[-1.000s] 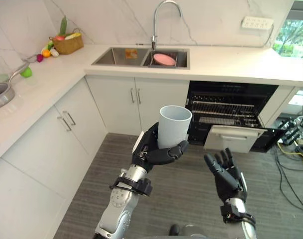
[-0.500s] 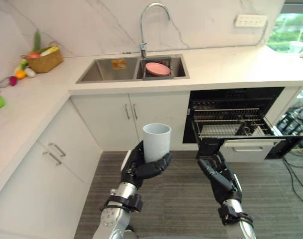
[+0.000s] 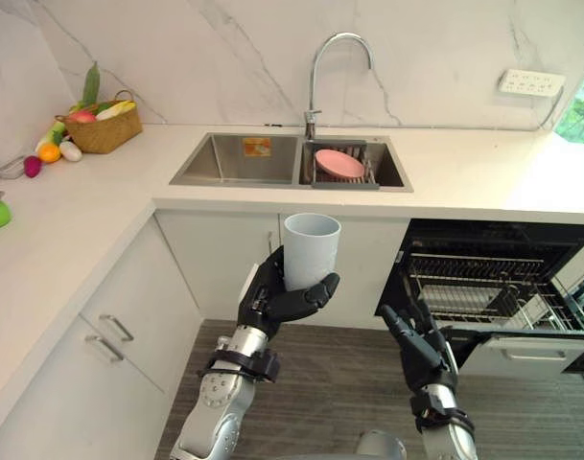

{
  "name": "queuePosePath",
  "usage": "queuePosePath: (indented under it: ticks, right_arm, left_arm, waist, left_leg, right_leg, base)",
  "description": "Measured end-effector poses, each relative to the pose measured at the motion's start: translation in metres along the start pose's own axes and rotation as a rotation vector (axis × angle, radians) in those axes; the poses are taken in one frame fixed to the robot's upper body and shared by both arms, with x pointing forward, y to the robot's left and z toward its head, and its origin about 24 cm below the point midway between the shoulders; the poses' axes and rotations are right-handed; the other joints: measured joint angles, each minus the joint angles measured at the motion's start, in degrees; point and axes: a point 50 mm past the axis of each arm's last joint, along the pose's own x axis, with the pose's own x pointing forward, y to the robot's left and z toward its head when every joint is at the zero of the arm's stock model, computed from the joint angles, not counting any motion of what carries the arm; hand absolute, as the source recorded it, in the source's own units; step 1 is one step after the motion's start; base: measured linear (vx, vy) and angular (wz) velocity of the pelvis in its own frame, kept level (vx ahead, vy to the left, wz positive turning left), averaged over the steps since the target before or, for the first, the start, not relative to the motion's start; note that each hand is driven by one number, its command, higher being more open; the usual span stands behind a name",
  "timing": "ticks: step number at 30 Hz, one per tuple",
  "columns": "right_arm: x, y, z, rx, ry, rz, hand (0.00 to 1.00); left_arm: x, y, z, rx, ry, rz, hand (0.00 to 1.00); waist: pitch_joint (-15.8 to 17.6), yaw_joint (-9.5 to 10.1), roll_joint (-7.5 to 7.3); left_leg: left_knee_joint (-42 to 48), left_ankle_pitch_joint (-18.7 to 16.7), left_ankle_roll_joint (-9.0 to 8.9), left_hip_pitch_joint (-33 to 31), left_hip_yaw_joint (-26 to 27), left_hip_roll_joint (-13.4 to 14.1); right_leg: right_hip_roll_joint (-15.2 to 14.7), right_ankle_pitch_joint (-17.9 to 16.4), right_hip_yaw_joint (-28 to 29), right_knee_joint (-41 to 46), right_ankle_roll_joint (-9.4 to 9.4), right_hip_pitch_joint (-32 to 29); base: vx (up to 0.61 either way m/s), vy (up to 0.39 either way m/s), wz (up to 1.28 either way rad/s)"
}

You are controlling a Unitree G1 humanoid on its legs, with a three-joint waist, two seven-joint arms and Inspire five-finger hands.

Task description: Walk over to the sink, pick up the cup, carry it to the dishwasher, place the cup inside the dishwasher, then close the dishwasher door

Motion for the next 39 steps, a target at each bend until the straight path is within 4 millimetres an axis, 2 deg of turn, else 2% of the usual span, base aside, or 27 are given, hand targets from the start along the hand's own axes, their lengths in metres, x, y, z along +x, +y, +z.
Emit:
queuePosePath:
  ticks: [1,2,3,5,7,9,10,12,13,14,15,16,18,19,20,23,25,26,27,29,32,34,36,39]
  right_arm:
    - [0.0,-0.001,0.001,0.001,-0.003,-0.002,1.0]
    - [0.0,0.0,0.004,0.003,-0.015,0.001,1.0]
    - [-0.002,-0.003,0.008,-0.008,-0.027,0.001,1.0]
    - [0.002,-0.006,0.018,-0.038,-0.056,0.009,1.0]
    - [0.004,-0.003,0.02,-0.033,-0.069,0.015,1.0]
    - [0.003,0.004,0.02,-0.02,-0.087,0.032,1.0]
    - [0.004,0.008,0.023,-0.02,-0.11,0.045,1.0]
    - [0.005,0.015,0.032,-0.021,-0.154,0.061,1.0]
    - [0.005,0.019,0.04,-0.041,-0.195,0.077,1.0]
    - [0.004,0.023,0.051,-0.072,-0.248,0.099,1.0]
    - [0.004,0.026,0.057,-0.085,-0.28,0.11,1.0]
    - [0.006,0.026,0.07,-0.112,-0.349,0.12,1.0]
    - [0.01,0.031,0.085,-0.108,-0.432,0.134,1.0]
    - [0.01,0.037,0.091,-0.103,-0.471,0.152,1.0]
    - [0.011,0.049,0.099,-0.104,-0.519,0.199,1.0]
    - [0.008,0.065,0.104,-0.152,-0.56,0.22,1.0]
    - [0.009,0.065,0.107,-0.171,-0.577,0.177,1.0]
    - [0.01,0.06,0.113,-0.177,-0.595,0.134,1.0]
    - [0.012,0.053,0.115,-0.173,-0.598,0.072,1.0]
    - [0.01,0.04,0.125,-0.18,-0.633,0.006,1.0]
    - [0.003,0.02,0.145,-0.178,-0.71,-0.082,1.0]
    - [-0.001,0.014,0.149,-0.179,-0.723,-0.087,1.0]
    - [-0.002,0.013,0.147,-0.159,-0.718,-0.067,1.0]
    - [0.002,0.025,0.133,-0.125,-0.677,0.024,1.0]
  left_arm:
    - [-0.001,0.001,0.0,0.002,0.0,0.0,0.0]
    - [-0.002,0.004,0.0,0.008,0.002,0.003,0.0]
    - [-0.004,0.005,-0.006,-0.001,0.026,0.008,0.0]
    - [-0.004,0.0,-0.011,-0.032,0.041,0.012,0.0]
    - [-0.003,-0.004,-0.011,-0.039,0.037,0.006,0.0]
    - [-0.003,-0.006,-0.012,-0.036,0.037,-0.009,0.0]
    - [-0.003,-0.007,-0.012,-0.029,0.041,-0.021,0.0]
    - [-0.002,-0.01,-0.012,-0.017,0.042,-0.042,0.0]
    - [-0.001,-0.013,-0.011,-0.006,0.028,-0.048,0.0]
    - [-0.001,-0.015,-0.009,0.006,0.006,-0.051,0.0]
    - [0.0,-0.014,-0.006,0.015,-0.012,-0.052,0.0]
    - [0.002,-0.016,-0.005,0.015,-0.027,-0.048,0.0]
    - [0.004,-0.017,-0.002,0.016,-0.059,-0.04,0.0]
    - [0.004,-0.017,0.0,0.015,-0.079,-0.029,0.0]
    - [0.004,-0.019,0.004,0.012,-0.111,0.0,0.0]
    - [0.005,-0.027,0.013,0.002,-0.158,0.012,0.0]
    - [0.007,-0.034,0.021,-0.003,-0.196,-0.017,0.0]
    - [0.009,-0.038,0.027,-0.009,-0.223,-0.033,0.0]
    - [0.011,-0.036,0.03,0.009,-0.232,-0.038,0.0]
    - [0.015,-0.031,0.034,0.033,-0.237,-0.036,0.0]
    - [0.022,-0.031,0.039,0.019,-0.248,-0.031,0.0]
    - [0.024,-0.031,0.041,0.021,-0.257,-0.027,0.0]
    - [0.027,-0.031,0.044,0.022,-0.269,-0.016,0.0]
    - [0.029,-0.022,0.047,0.023,-0.278,0.053,0.0]
  waist:
    - [0.0,-0.04,-0.18]
    - [-0.2,-0.29,-1.36]
    - [-0.1,-0.84,-0.1]
    - [0.1,-0.37,3.72]
    - [0.0,0.15,4.92]
    - [0.1,0.36,4.65]
    - [0.1,0.12,4.61]
    - [0.1,0.09,5.16]
    - [0.6,0.54,6.26]
    - [1.0,0.55,7.8]
    - [1.5,0.54,6.77]
    - [1.7,0.51,7.87]
    - [1.9,0.6,7.51]
    - [1.9,0.86,7.48]
    - [1.8,1.53,7.45]
    - [1.8,1.78,7.43]
    - [1.5,1.15,7.78]
    - [0.4,0.57,9.0]
    - [-0.7,0.28,7.84]
    - [-1.8,-0.37,6.18]
    - [-2.0,-2.64,5.61]
    - [-2.1,-2.92,5.47]
    - [-2.1,-3.45,5.41]
    - [-2.0,-2.64,5.32]
  left_leg:
    - [-0.3,-0.5,-0.58,0.6,-0.1,0.2]
    - [-0.8,-1.6,-2.7,2.5,-0.1,-0.3]
    - [-1.5,-2.4,-3.89,4.0,-1.4,0.8]
    - [-1.9,-1.9,-3.92,4.5,-1.9,2.5]
    - [-0.9,-0.9,-5.03,5.6,0.2,3.9]
    - [2.5,-0.4,-5.64,5.9,0.4,5.4]
    - [7.0,-0.4,-5.67,4.7,0.9,6.6]
    - [19.8,1.0,-5.87,0.2,1.5,10.3]
    - [30.5,5.7,-4.4,-4.1,0.6,14.2]
    - [40.8,14.8,-4.24,-9.1,-3.6,18.1]
    - [46.5,15.9,-5.65,-11.6,-5.3,18.2]
    - [52.9,12.1,-5.63,-15.4,-7.2,18.7]
    - [52.0,4.5,-2.79,-18.6,-5.8,15.9]
    - [47.6,1.6,-2.73,-19.3,-5.6,13.6]
    - [38.4,-1.1,-3.06,-19.9,-7.4,9.4]
    - [26.0,-1.3,-3.6,-21.5,-12.5,4.0]
    - [17.4,0.5,-3.91,-21.7,-12.4,3.1]
    - [11.1,6.2,-2.95,-21.4,-12.1,3.3]
    - [10.0,7.8,-3.64,-20.2,-10.2,2.7]
    - [6.0,7.7,-2.67,-18.2,-7.3,0.8]
    - [-0.7,8.9,-0.98,-13.7,-5.6,-1.8]
    - [-2.9,9.0,-0.85,-12.0,-4.3,-2.5]
    - [-3.9,9.0,-0.79,-11.8,-3.2,-2.7]
    - [-5.3,8.8,-0.79,-10.8,1.2,-2.2]
  right_leg:
    - [1.4,2.2,0.0,-6.4,0.1,0.0]
    - [3.1,11.0,0.1,-17.7,-1.27,1.2]
    - [4.7,18.2,-0.2,-19.8,-5.47,3.1]
    - [7.9,16.5,0.0,-19.3,-5.84,3.1]
    - [9.8,14.3,0.8,-17.0,-6.74,3.2]
    - [10.9,10.6,1.2,-14.4,-6.78,3.2]
    - [11.4,9.0,1.4,-13.7,-6.81,3.6]
    - [13.0,8.0,1.4,-14.6,-6.96,5.2]
    - [15.5,7.9,1.6,-17.3,-6.99,8.0]
    - [17.8,6.2,1.8,-16.1,-7.24,10.3]
    - [17.6,4.7,2.5,-16.1,-7.65,11.2]
    - [19.1,3.4,3.8,-16.0,-8.29,13.0]
    - [19.4,2.3,7.2,-16.2,-8.53,15.0]
    - [19.3,2.1,9.7,-16.3,-8.74,15.6]
    - [19.3,1.8,14.7,-16.3,-8.61,15.8]
    - [19.5,0.8,22.9,-16.5,-7.49,16.0]
    - [20.1,-0.2,26.6,-16.2,-6.12,15.9]
    - [21.4,-1.0,28.3,-14.6,-4.3,14.5]
    - [20.6,-2.3,29.9,-12.7,-3.04,13.4]
    - [17.9,-2.2,27.3,-13.6,-2.04,13.4]
    - [15.1,-1.1,25.3,-16.3,-0.12,15.4]
    - [14.1,-1.0,23.2,-17.3,0.09,15.9]
    - [13.6,-0.6,21.1,-17.9,0.72,15.3]
    - [12.8,0.6,12.9,-17.8,0.95,12.7]
  base:
    - [0.46,-0.233,0.02]
    - [0.48,-0.208,0.07]
    - [0.5,-0.186,-0.03]
    - [0.4,-0.113,-0.26]
    - [0.33,-0.118,-0.43]
    - [0.29,-0.135,-0.32]
    - [0.22,-0.12,-0.19]
    - [0.25,-0.129,-0.26]
    - [0.31,-0.108,-0.43]
    - [0.29,-0.047,-0.43]
    - [0.31,0.004,-0.49]
    - [0.28,0.029,-0.55]
    - [0.27,0.017,-0.86]
    - [0.28,0.059,-1.56]
    - [0.29,0.086,-1.6]
    - [0.3,0.195,-1.6]
    - [0.32,0.25,-1.22]
    - [0.34,0.275,-1.0]
    - [0.33,0.253,-0.96]
    - [0.27,0.171,-0.62]
    - [0.2,0.172,-0.16]
    - [0.13,0.108,-0.31]
    - [0.08,0.044,-0.34]
    - [0.0,-0.004,-0.75]
